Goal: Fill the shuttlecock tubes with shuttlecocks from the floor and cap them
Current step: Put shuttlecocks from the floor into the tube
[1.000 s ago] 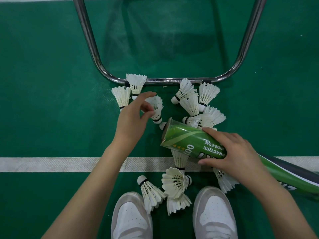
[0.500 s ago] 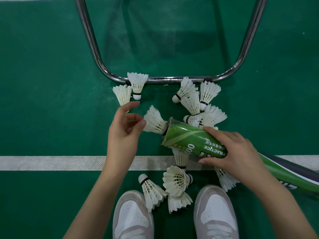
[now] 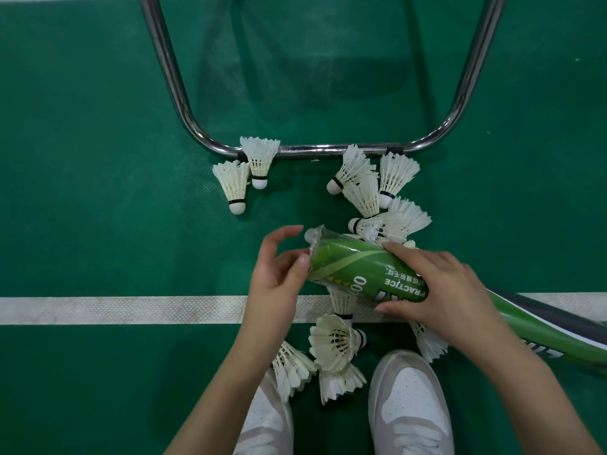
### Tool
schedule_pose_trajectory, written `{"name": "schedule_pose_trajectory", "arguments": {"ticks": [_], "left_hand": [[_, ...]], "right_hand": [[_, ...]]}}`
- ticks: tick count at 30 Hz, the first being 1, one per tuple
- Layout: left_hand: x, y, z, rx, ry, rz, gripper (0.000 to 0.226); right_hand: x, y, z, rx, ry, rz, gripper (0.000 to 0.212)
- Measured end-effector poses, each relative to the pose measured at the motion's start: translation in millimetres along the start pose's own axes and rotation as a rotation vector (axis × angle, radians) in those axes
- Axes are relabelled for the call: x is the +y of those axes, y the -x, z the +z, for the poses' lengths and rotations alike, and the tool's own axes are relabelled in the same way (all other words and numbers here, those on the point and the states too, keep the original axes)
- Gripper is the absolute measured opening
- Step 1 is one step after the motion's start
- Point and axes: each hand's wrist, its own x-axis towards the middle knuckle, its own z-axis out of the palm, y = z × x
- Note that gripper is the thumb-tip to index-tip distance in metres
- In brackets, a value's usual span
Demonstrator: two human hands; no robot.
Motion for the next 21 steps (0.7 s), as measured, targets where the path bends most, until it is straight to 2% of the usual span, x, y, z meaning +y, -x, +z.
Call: {"name": "schedule_pose_trajectory", "arguments": {"ticks": [4,10,21], "left_hand": [[0.1,2.5,2.3,-0.031,-0.005,-0.019,0.029],[-1.2,4.2,8.8,-0.116,-0.256,0.001,0.058],[-3.3,-2.4,5.7,-0.129,-0.244,-0.030,0.080]], "right_hand": [[0.4,0.7,-0.8,0.002,0.003,-0.001,0.086],[-0.3,1.8,-1.4,-0.021,-0.004,0.003,0.087],[0.2,2.4,1.1,-0.044,0.004,0.005,0.090]]}}
